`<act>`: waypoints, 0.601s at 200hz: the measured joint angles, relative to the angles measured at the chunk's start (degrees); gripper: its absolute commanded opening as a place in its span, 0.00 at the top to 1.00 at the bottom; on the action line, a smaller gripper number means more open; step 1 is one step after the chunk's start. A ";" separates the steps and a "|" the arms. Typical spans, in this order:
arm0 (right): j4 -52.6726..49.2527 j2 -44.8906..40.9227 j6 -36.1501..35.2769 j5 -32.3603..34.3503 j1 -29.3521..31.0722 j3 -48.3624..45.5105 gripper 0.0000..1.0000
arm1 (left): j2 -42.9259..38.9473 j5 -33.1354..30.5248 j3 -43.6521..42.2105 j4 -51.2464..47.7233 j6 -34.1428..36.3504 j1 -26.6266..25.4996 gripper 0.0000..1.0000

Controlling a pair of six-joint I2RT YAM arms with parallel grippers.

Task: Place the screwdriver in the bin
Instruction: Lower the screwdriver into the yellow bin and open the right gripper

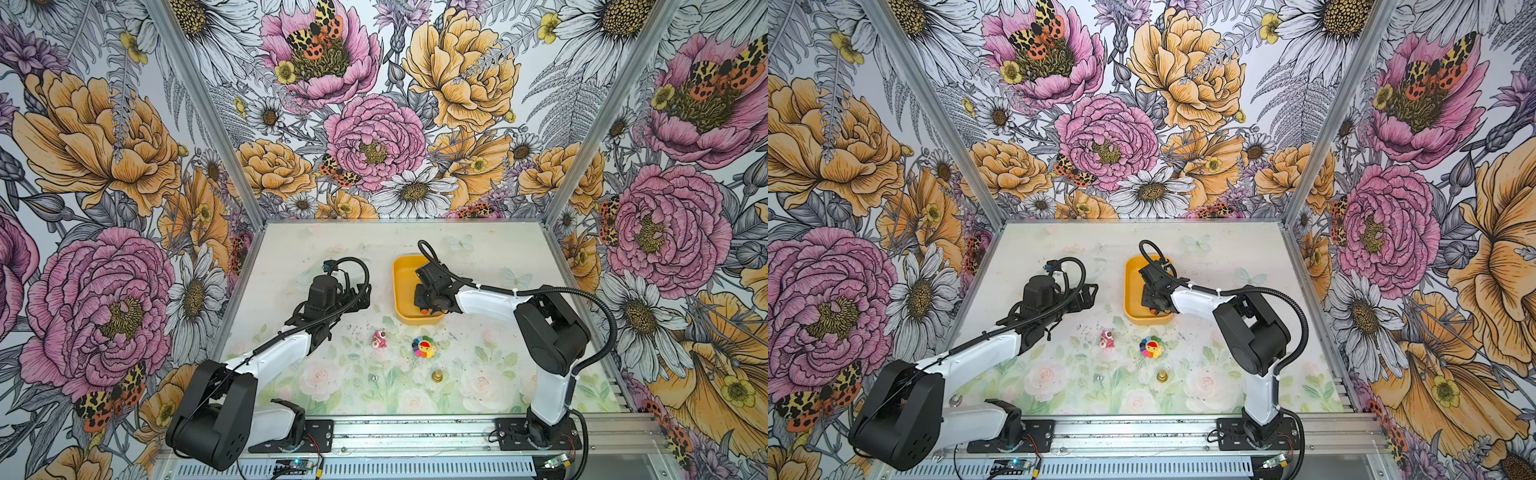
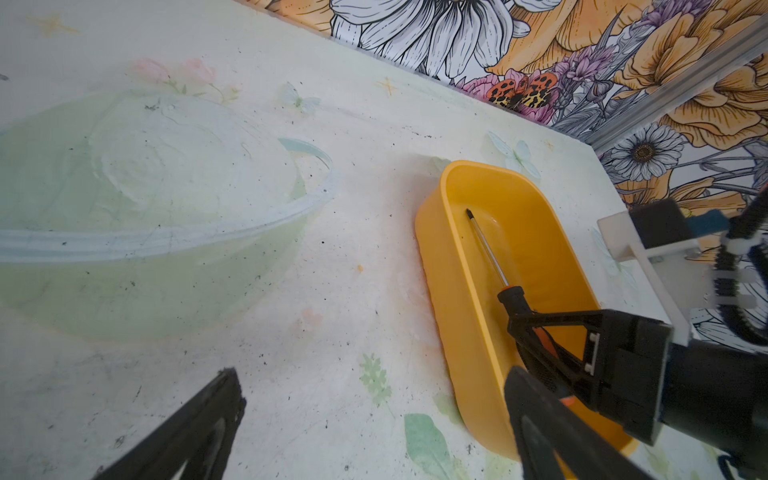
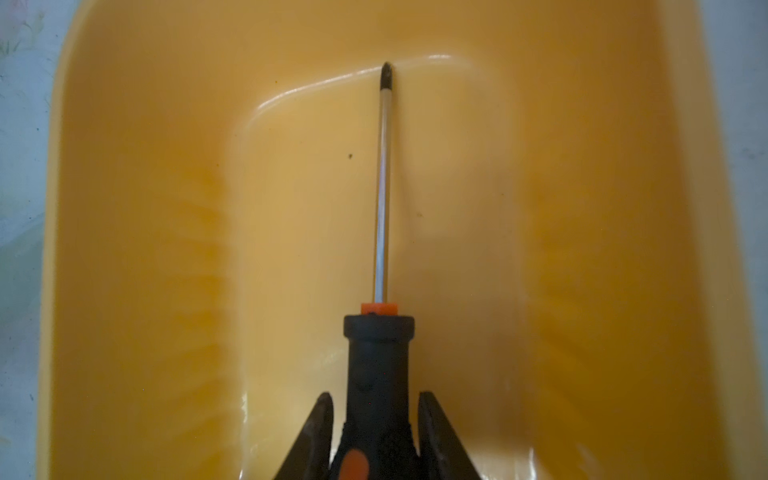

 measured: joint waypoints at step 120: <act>-2.16 2.97 -1.86 0.74 0.22 3.17 0.66 | 3.67 0.02 1.36 -0.02 0.02 -0.33 0.01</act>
